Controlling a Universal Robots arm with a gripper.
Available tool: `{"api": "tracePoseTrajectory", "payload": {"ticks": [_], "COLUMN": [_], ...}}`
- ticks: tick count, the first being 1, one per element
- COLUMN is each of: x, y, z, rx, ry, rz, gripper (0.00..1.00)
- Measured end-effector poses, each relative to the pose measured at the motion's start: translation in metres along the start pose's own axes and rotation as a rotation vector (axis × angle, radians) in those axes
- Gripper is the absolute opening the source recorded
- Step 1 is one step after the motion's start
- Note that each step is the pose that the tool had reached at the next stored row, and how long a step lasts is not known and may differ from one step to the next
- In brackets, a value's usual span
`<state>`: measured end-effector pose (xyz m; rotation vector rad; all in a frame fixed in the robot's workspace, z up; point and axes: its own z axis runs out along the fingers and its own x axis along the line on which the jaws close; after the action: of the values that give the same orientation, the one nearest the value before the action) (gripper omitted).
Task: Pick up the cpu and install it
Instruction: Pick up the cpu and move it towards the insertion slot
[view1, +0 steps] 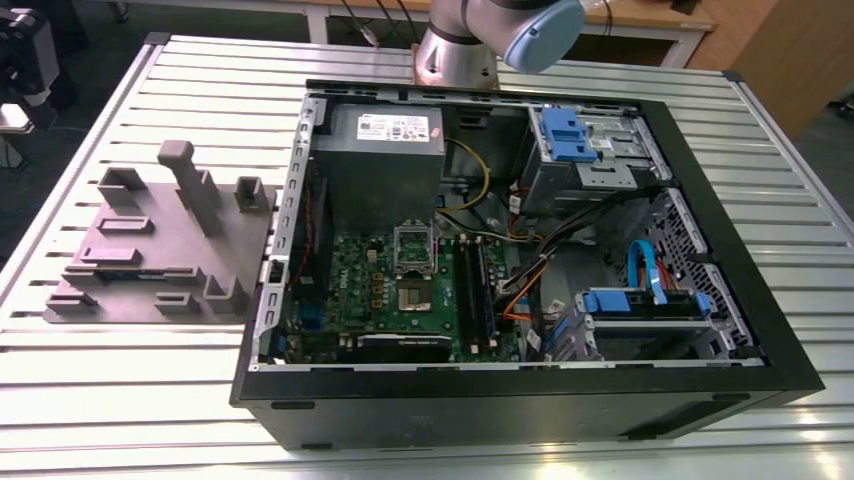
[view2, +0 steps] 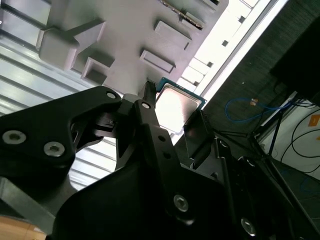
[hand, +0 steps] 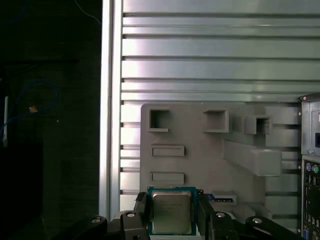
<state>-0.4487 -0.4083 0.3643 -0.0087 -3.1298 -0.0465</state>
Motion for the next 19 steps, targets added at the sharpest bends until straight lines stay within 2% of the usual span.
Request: {"api": "tracePoseTrajectory", "payload": {"ticks": [11,19], "x": [0.0002,-0.0005], "y": [0.0005,0.0005], "z": [-0.0157,-0.0162], "rx": [0.0,0.0019], "ry": [0.0,0.0001], "rz": [0.0,0.0], "gripper": [0.47,0.47]}}
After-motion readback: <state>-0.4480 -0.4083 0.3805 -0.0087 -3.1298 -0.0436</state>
